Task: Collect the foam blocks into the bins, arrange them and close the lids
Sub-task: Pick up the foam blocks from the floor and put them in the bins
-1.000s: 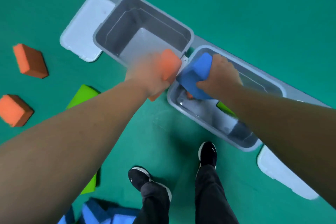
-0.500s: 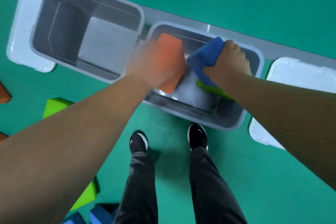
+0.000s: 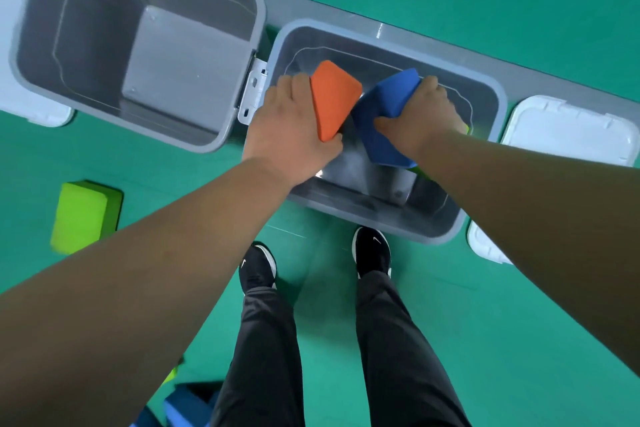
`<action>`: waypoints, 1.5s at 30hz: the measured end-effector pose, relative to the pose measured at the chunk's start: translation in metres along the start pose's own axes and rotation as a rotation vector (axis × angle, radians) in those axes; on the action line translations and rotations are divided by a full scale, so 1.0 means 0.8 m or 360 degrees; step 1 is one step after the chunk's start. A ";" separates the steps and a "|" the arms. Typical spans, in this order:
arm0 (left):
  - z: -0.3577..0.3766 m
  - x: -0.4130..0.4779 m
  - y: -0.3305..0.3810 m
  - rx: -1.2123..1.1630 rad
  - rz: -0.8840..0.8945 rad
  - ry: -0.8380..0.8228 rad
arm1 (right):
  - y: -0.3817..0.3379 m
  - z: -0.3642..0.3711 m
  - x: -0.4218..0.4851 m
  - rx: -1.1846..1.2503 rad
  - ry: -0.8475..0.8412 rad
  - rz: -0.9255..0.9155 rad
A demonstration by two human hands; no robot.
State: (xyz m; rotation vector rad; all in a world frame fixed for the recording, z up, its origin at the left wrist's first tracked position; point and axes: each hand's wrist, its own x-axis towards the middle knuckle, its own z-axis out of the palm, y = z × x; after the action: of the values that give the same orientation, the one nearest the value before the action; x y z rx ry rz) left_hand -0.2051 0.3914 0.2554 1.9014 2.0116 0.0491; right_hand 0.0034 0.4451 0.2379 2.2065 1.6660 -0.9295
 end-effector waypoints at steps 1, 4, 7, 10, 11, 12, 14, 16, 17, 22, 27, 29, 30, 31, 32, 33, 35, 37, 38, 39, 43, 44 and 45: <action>-0.004 0.001 -0.004 -0.0041 -0.0030 -0.0003 | -0.007 -0.001 0.002 0.0022 -0.0003 0.0015; -0.013 -0.002 -0.012 -0.0134 -0.0142 -0.0052 | -0.024 -0.005 0.009 0.0123 0.0019 0.0155; -0.008 -0.010 -0.019 -0.0168 -0.0167 -0.0193 | -0.031 -0.005 0.010 0.0162 0.0044 0.0252; 0.007 -0.015 -0.028 -0.0146 -0.0128 -0.0452 | -0.030 0.001 0.010 0.0094 -0.0056 0.0167; 0.013 -0.016 -0.030 -0.0111 -0.0143 -0.0499 | -0.028 0.005 0.011 0.0046 -0.0103 0.0132; 0.018 -0.017 -0.032 -0.0075 -0.0173 -0.0516 | -0.026 0.008 0.011 -0.0015 -0.0138 0.0101; 0.026 -0.020 -0.036 0.0001 -0.0232 -0.0548 | -0.023 0.015 0.010 -0.0224 -0.0185 -0.0033; 0.031 -0.026 -0.043 0.0051 -0.0250 -0.0661 | -0.021 0.025 0.005 -0.0481 -0.0223 -0.0244; 0.033 -0.030 -0.048 0.0055 -0.0249 -0.0719 | -0.023 0.029 0.001 -0.0581 -0.0235 -0.0339; 0.031 -0.058 -0.085 -0.0028 -0.0325 -0.0836 | -0.042 0.056 -0.012 -0.0688 -0.0328 -0.0487; 0.018 -0.099 -0.147 -0.0087 -0.0481 -0.0847 | -0.121 0.085 -0.047 -0.0775 -0.0425 -0.0739; 0.009 -0.125 -0.179 -0.0095 -0.0602 -0.0858 | -0.168 0.094 -0.071 -0.0886 -0.0416 -0.0851; 0.004 -0.140 -0.195 -0.0113 -0.0669 -0.0843 | -0.194 0.099 -0.087 -0.0930 -0.0410 -0.0953; -0.001 -0.157 -0.212 -0.0143 -0.0738 -0.0814 | -0.220 0.106 -0.104 -0.0983 -0.0425 -0.1062; -0.008 -0.176 -0.229 -0.0180 -0.0809 -0.0773 | -0.248 0.115 -0.125 -0.1041 -0.0473 -0.1151; -0.015 -0.198 -0.245 -0.0221 -0.0875 -0.0721 | -0.274 0.126 -0.146 -0.1096 -0.0521 -0.1228; -0.025 -0.248 -0.277 -0.0306 -0.1008 -0.0617 | -0.321 0.150 -0.190 -0.1177 -0.0574 -0.1388; -0.026 -0.305 -0.307 -0.0382 -0.1151 -0.0546 | -0.360 0.178 -0.235 -0.1237 -0.0591 -0.1523; -0.023 -0.337 -0.322 -0.0418 -0.1214 -0.0541 | -0.375 0.194 -0.259 -0.1280 -0.0584 -0.1579; -0.018 -0.369 -0.336 -0.0450 -0.1268 -0.0550 | -0.389 0.211 -0.282 -0.1336 -0.0575 -0.1645; 0.023 -0.501 -0.388 -0.0576 -0.1456 -0.0611 | -0.424 0.293 -0.374 -0.1540 -0.0613 -0.1881; 0.036 -0.532 -0.400 -0.0607 -0.1505 -0.0632 | -0.428 0.317 -0.394 -0.1574 -0.0626 -0.1899; 0.049 -0.563 -0.412 -0.0643 -0.1559 -0.0651 | -0.431 0.342 -0.414 -0.1606 -0.0628 -0.1935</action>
State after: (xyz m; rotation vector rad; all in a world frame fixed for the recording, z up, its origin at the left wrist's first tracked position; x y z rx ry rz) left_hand -0.5001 -0.0837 0.2373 0.5131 2.1831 -0.1634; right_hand -0.4620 0.1556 0.2915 0.2639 2.3918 -0.4028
